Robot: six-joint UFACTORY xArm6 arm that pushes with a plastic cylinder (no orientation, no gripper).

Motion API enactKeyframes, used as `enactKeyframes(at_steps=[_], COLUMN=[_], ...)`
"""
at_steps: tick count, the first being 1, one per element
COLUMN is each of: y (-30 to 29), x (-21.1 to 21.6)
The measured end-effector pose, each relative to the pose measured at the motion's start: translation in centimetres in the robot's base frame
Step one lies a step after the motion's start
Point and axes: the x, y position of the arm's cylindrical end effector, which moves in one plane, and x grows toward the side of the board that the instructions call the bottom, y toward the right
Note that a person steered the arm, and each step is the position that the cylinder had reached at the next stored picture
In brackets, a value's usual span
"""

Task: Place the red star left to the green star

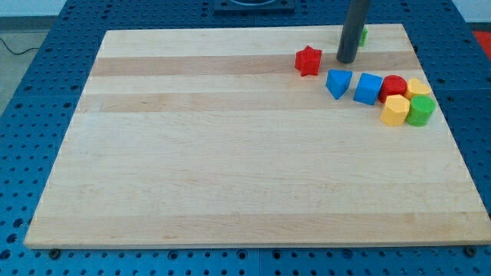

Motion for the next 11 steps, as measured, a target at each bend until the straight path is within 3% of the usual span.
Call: enactKeyframes(at_steps=[2, 3, 5, 8, 10, 11], y=[-6.9, -8.5, -3.6, -2.6, -9.5, -4.4], x=[4.5, 2.6, -1.5, -2.6, -3.7, -5.1])
